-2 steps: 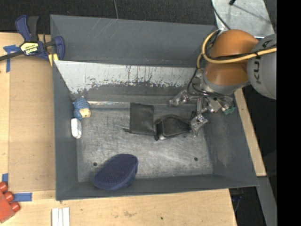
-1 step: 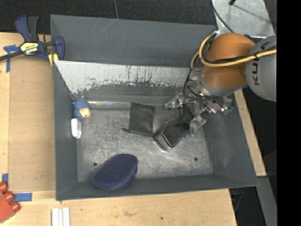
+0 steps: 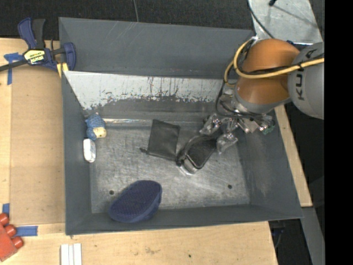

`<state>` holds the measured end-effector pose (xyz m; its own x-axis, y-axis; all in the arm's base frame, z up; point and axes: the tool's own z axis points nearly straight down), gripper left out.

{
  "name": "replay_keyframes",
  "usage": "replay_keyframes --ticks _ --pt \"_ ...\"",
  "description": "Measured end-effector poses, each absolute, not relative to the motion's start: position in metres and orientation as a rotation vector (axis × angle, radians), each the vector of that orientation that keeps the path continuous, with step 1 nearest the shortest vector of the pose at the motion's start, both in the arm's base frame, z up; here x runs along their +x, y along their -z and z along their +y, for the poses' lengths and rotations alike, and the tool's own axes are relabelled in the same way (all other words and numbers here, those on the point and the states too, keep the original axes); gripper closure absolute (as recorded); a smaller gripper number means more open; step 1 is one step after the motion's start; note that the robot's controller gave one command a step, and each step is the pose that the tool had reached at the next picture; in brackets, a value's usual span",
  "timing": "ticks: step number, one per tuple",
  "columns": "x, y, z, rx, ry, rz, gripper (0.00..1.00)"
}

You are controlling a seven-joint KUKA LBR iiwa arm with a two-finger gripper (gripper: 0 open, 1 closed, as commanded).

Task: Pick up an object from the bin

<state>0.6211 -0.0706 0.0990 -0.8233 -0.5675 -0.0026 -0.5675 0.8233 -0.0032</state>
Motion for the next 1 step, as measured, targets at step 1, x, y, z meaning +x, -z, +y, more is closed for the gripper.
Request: replay_keyframes --ticks 1 --pt "0.6042 -0.2413 -0.1065 -1.426 0.005 2.795 1.00"
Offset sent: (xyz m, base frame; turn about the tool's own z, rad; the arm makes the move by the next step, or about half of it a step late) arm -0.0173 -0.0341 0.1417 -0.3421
